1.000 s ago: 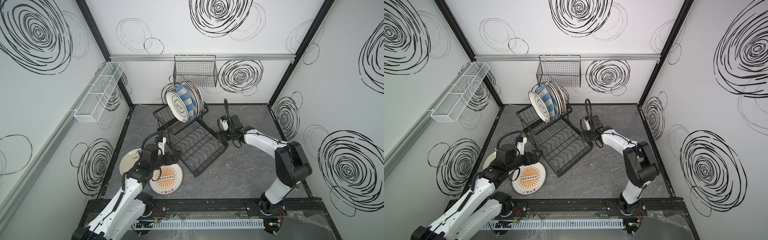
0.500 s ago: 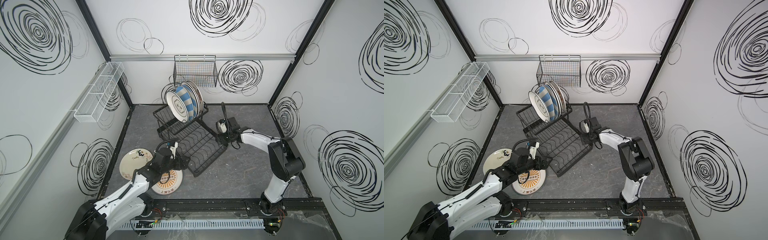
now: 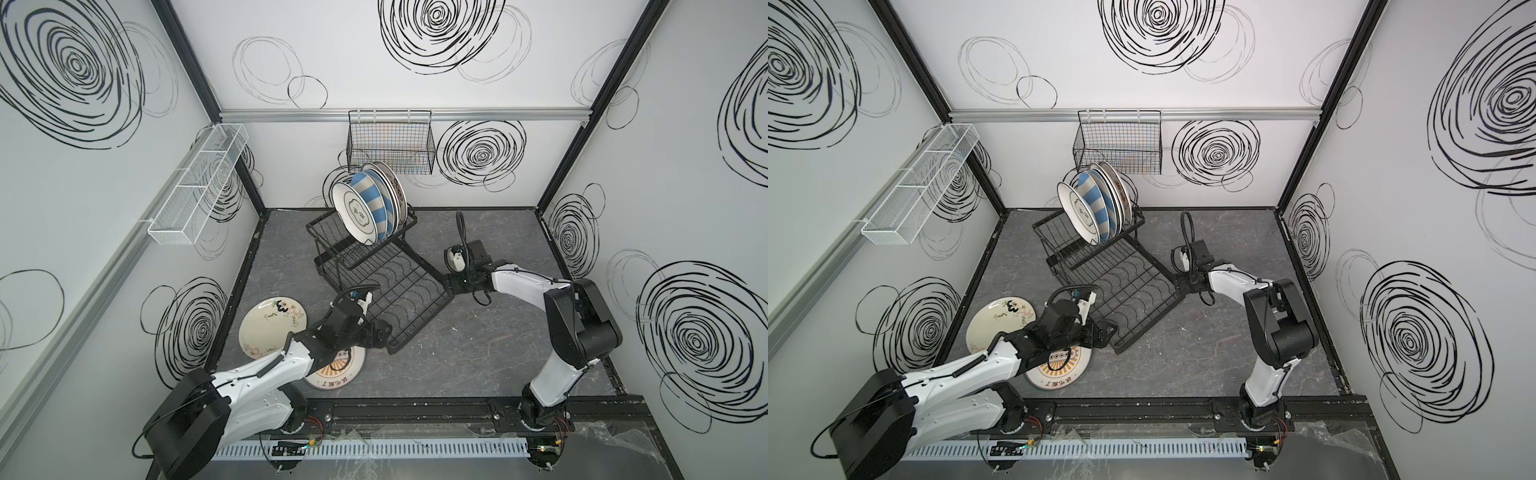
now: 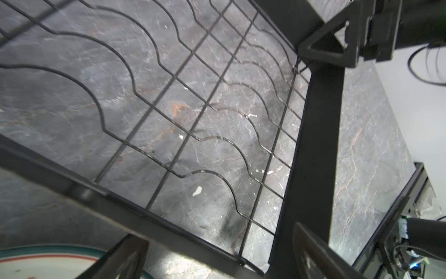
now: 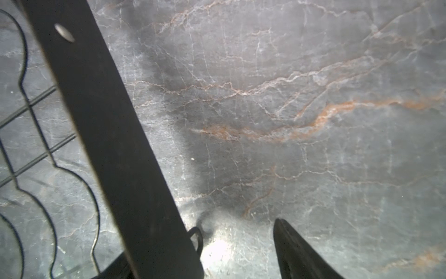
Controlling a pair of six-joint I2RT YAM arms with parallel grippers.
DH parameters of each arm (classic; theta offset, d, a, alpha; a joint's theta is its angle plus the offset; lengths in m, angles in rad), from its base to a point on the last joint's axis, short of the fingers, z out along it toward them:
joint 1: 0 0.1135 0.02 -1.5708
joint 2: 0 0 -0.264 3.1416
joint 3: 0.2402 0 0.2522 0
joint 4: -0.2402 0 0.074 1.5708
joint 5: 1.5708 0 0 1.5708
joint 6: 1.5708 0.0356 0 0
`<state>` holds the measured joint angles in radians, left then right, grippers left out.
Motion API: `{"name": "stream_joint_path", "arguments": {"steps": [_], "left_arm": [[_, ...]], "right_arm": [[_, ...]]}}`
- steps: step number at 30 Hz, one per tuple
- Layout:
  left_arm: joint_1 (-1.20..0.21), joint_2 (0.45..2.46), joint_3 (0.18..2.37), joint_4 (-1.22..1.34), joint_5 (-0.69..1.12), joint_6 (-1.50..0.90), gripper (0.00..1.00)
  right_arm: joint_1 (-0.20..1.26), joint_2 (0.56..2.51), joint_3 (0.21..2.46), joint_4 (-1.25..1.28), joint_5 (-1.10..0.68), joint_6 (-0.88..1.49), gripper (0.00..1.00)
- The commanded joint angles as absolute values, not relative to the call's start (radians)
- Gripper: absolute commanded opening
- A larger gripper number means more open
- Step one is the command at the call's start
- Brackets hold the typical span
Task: Load plates into a dish rack
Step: Move the dish rack to the center of the table.
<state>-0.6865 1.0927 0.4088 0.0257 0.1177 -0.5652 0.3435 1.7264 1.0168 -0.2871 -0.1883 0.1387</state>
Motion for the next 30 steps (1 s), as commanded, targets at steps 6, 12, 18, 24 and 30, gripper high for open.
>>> {"name": "stream_joint_path", "arguments": {"steps": [6,12,18,24,30], "left_arm": [[-0.762,1.168,0.498,0.169,0.130,-0.530,0.96],[-0.805,1.235,0.555,0.189,0.134,-0.486,0.96],[-0.865,1.353,0.654,0.218,0.159,-0.445,0.96],[-0.920,1.465,0.778,0.228,0.179,-0.399,0.96],[-0.938,1.457,0.817,0.152,0.147,-0.423,0.96]], "right_arm": [[0.298,1.667,0.977,-0.369,-0.144,0.180,0.75],[0.206,1.613,0.943,-0.417,-0.143,0.217,0.75],[0.121,1.575,0.915,-0.458,-0.104,0.236,0.74],[0.017,1.534,0.888,-0.455,-0.078,0.245,0.74],[0.000,1.447,0.964,-0.468,-0.162,0.244,0.78]]}}
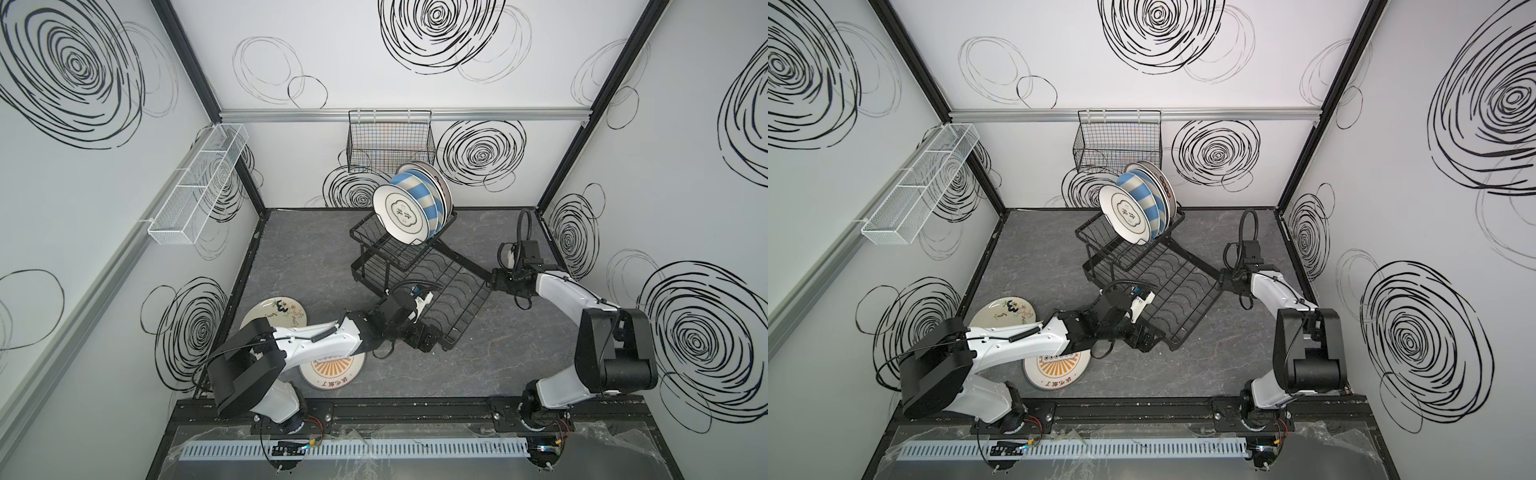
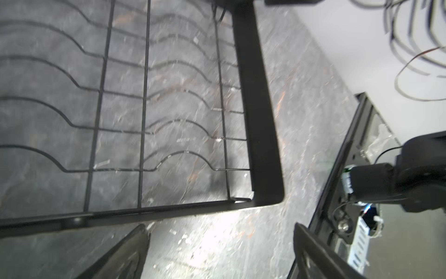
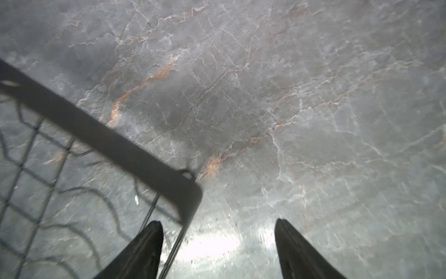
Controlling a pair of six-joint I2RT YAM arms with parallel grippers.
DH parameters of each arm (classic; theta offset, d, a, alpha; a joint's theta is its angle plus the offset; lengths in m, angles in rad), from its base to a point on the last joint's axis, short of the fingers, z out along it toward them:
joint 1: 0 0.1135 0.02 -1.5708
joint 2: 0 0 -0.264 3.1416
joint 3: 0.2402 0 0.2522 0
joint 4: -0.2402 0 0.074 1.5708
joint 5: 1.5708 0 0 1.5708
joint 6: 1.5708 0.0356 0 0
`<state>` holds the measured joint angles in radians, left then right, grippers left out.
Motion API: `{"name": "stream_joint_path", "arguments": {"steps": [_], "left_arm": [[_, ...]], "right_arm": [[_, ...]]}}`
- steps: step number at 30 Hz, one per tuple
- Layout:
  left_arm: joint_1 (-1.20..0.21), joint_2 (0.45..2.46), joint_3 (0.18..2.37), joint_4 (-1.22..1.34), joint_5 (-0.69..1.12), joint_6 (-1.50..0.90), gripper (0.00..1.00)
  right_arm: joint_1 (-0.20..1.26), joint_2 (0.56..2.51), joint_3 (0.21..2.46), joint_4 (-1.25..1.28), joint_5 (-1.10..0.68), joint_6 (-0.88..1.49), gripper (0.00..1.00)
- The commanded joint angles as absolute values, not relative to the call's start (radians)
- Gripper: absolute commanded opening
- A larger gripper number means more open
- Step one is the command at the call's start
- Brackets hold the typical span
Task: Load plates into a dish rack
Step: Move the dish rack to the center of the table, then pick up the plate from the bottom-left of the table.
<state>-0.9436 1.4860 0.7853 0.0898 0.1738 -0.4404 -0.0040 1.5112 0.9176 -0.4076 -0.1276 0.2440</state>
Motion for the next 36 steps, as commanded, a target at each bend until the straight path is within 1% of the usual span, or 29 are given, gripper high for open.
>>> {"name": "stream_joint_path", "arguments": {"steps": [1,5,8,11,12,13,15,17,19,21,22,26,28,33,36], "left_arm": [[-0.930,1.433,0.809,0.119,0.134,-0.424,0.96],[-0.868,1.301,0.745,-0.018,0.103,-0.468,0.96],[-0.774,1.138,0.664,-0.107,0.103,-0.488,0.96],[-0.580,0.999,0.610,-0.205,0.118,-0.483,0.96],[-0.506,0.959,0.586,-0.217,0.132,-0.485,0.96],[-0.439,0.920,0.557,-0.213,0.133,-0.495,0.96],[-0.351,0.843,0.502,-0.207,0.079,-0.519,0.96],[-0.290,0.782,0.456,-0.207,0.007,-0.541,0.96],[-0.235,0.758,0.415,-0.203,-0.037,-0.577,0.96],[-0.224,0.768,0.401,-0.176,-0.057,-0.597,0.96],[-0.225,0.776,0.384,-0.146,-0.069,-0.600,0.96],[-0.203,0.879,0.354,-0.102,-0.088,-0.606,0.96],[-0.209,0.904,0.354,-0.091,-0.080,-0.613,0.96],[-0.218,0.866,0.357,-0.129,-0.091,-0.632,0.96],[-0.218,0.823,0.359,-0.135,-0.077,-0.655,0.96]], "right_arm": [[0.001,1.419,0.980,-0.468,-0.189,0.251,0.78],[0.051,1.271,0.975,-0.440,-0.299,0.270,0.80],[0.168,1.123,0.897,-0.363,-0.398,0.329,0.80],[0.359,0.981,0.786,-0.244,-0.438,0.498,0.80],[0.443,0.941,0.737,-0.181,-0.435,0.573,0.78],[0.528,0.911,0.685,-0.108,-0.421,0.653,0.76],[0.700,0.894,0.612,0.008,-0.355,0.763,0.76],[0.857,0.934,0.590,0.059,-0.275,0.822,0.76],[0.997,1.015,0.610,0.058,-0.203,0.859,0.76],[1.099,1.092,0.618,0.075,-0.153,0.903,0.76],[1.125,1.128,0.608,0.111,-0.160,0.913,0.77],[1.152,1.294,0.602,0.241,-0.239,0.943,0.76],[1.168,1.354,0.628,0.266,-0.238,0.939,0.76],[1.204,1.519,0.746,0.268,-0.257,0.928,0.76],[1.207,1.598,0.777,0.311,-0.270,0.948,0.74]]}}
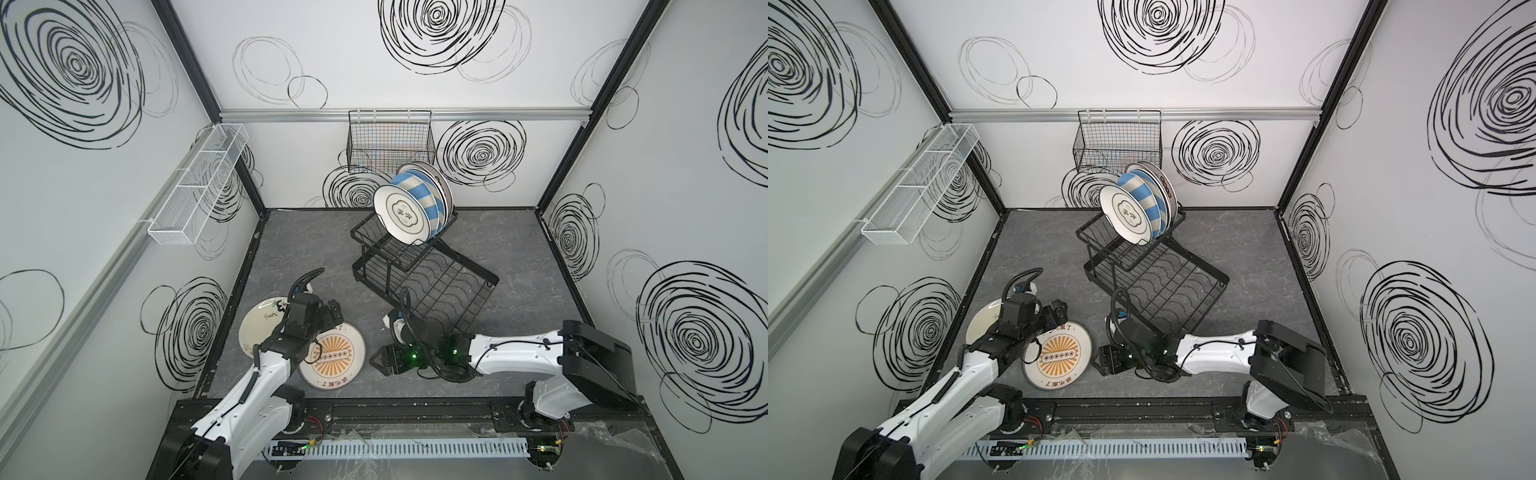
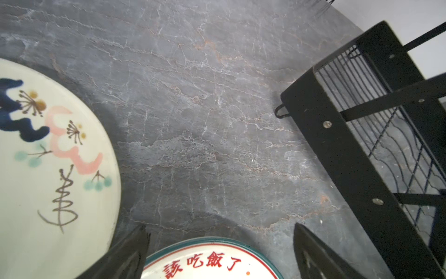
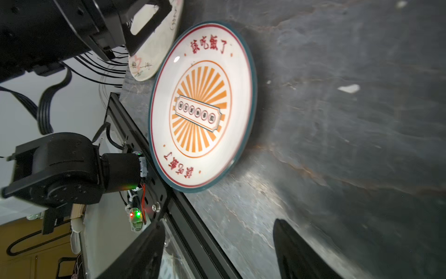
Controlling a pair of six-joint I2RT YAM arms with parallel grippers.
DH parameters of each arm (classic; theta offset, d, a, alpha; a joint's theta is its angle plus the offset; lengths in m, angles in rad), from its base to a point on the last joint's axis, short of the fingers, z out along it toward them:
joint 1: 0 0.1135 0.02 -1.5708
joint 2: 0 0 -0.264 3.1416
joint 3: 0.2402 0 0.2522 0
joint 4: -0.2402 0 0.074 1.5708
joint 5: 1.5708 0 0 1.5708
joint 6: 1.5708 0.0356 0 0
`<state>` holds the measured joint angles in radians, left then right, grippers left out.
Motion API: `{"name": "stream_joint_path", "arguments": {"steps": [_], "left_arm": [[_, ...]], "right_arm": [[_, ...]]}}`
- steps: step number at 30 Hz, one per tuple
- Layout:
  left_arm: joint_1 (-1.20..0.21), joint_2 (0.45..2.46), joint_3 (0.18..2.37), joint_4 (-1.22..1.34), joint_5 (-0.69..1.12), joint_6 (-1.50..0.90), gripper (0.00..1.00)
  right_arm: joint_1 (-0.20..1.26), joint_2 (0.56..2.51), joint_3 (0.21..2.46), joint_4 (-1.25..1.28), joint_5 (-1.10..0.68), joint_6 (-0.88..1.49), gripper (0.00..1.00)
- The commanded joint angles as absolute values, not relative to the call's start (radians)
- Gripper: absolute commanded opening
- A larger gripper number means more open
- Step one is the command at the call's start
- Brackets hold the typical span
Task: Load plates into a dish rack
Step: Pick up the plate from the bottom-left of the table.
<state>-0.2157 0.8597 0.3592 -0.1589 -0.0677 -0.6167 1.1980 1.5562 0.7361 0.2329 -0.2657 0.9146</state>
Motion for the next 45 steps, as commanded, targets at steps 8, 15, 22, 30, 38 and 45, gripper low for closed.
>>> {"name": "stream_joint_path", "arguments": {"steps": [8,15,22,30,38,45], "left_arm": [[-0.214,0.804,0.368,-0.117,-0.033,-0.666,0.96],[-0.211,0.801,0.378,-0.128,0.002,-0.638,0.96],[-0.208,0.824,0.368,-0.091,0.046,-0.644,0.96],[-0.206,0.847,0.376,-0.061,0.067,-0.650,0.96],[-0.208,0.860,0.388,-0.043,0.088,-0.660,0.96],[-0.211,0.870,0.393,-0.019,0.110,-0.666,0.96]], "right_arm": [[1.203,1.728,0.811,0.341,-0.255,0.993,0.69],[1.189,1.790,0.821,0.411,-0.284,1.007,0.68],[1.168,1.850,0.834,0.441,-0.296,1.033,0.63],[1.135,1.901,0.806,0.487,-0.310,1.073,0.53],[1.104,1.960,0.807,0.514,-0.363,1.106,0.45],[1.071,1.992,0.776,0.580,-0.384,1.156,0.33]]}}
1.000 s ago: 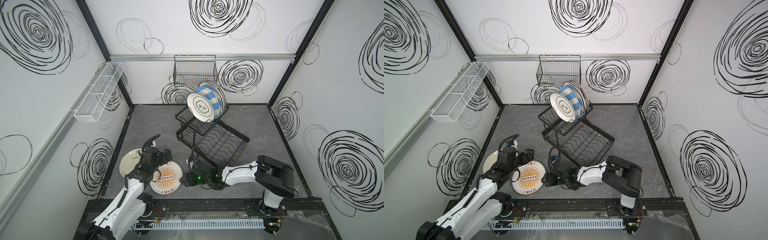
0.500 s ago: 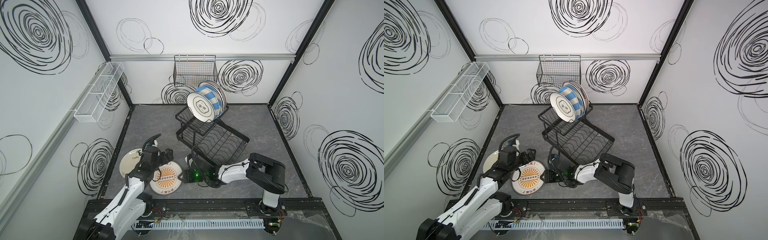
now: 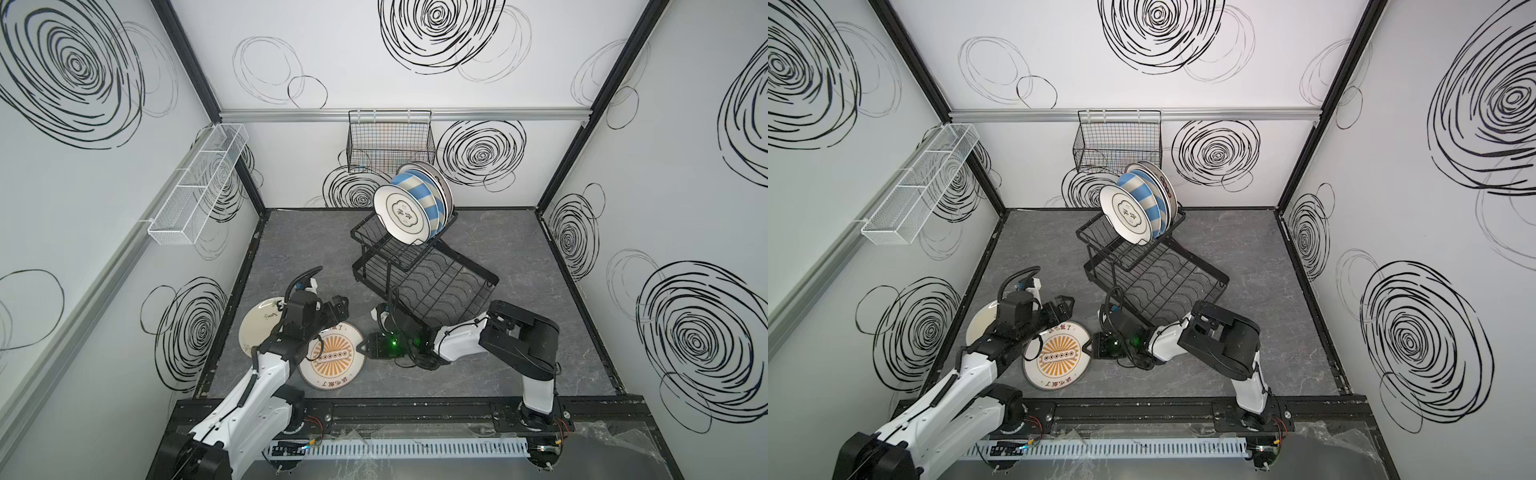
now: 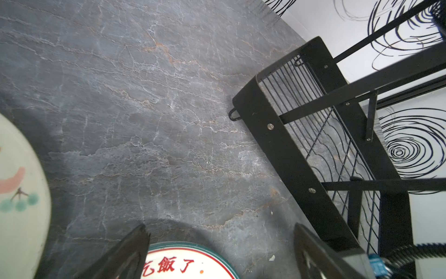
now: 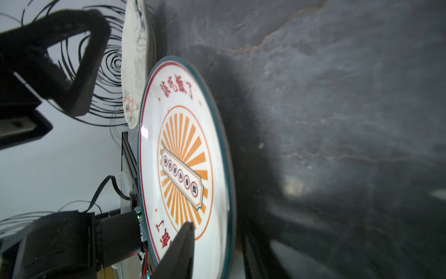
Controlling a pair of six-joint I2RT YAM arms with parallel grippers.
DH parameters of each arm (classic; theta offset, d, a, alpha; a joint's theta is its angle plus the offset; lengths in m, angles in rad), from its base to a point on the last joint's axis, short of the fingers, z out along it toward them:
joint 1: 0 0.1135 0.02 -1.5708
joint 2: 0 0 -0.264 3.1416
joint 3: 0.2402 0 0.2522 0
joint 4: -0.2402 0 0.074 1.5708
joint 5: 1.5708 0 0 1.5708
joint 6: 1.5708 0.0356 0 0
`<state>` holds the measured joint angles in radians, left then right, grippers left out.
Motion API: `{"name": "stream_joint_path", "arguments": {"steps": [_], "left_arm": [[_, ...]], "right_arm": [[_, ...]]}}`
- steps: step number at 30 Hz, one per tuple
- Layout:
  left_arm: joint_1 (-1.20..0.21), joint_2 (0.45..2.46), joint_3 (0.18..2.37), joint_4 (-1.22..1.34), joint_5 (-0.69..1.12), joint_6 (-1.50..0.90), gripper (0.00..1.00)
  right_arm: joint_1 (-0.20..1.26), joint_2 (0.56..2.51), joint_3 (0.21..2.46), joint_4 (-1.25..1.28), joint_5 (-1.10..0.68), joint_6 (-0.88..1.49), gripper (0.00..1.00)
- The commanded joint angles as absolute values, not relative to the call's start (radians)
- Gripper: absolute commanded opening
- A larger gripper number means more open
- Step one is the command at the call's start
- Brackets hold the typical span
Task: Load plates into a dish rack
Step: Pick up the plate from the bottom-left of the table.
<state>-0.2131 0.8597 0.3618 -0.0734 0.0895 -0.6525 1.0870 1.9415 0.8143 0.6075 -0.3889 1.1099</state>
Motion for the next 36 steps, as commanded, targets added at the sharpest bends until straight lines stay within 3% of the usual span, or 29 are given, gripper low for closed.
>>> {"name": "stream_joint_path", "arguments": {"steps": [1,9,13,23,36], "left_arm": [[-0.213,0.873,0.397,-0.016,0.111,-0.665,0.96],[-0.215,0.853,0.401,-0.035,0.112,-0.650,0.96],[-0.212,0.851,0.406,-0.038,0.120,-0.644,0.96],[-0.212,0.853,0.427,-0.049,0.130,-0.638,0.96],[-0.203,0.845,0.540,-0.178,0.107,-0.585,0.96]], "right_arm": [[1.071,1.999,0.781,0.581,-0.390,1.156,0.33],[1.082,2.022,0.876,0.420,-0.367,1.081,0.30],[1.072,2.022,0.874,0.411,-0.369,1.081,0.18],[1.065,1.959,0.866,0.375,-0.327,1.059,0.01],[1.033,1.650,0.804,0.196,-0.197,0.910,0.00]]}}
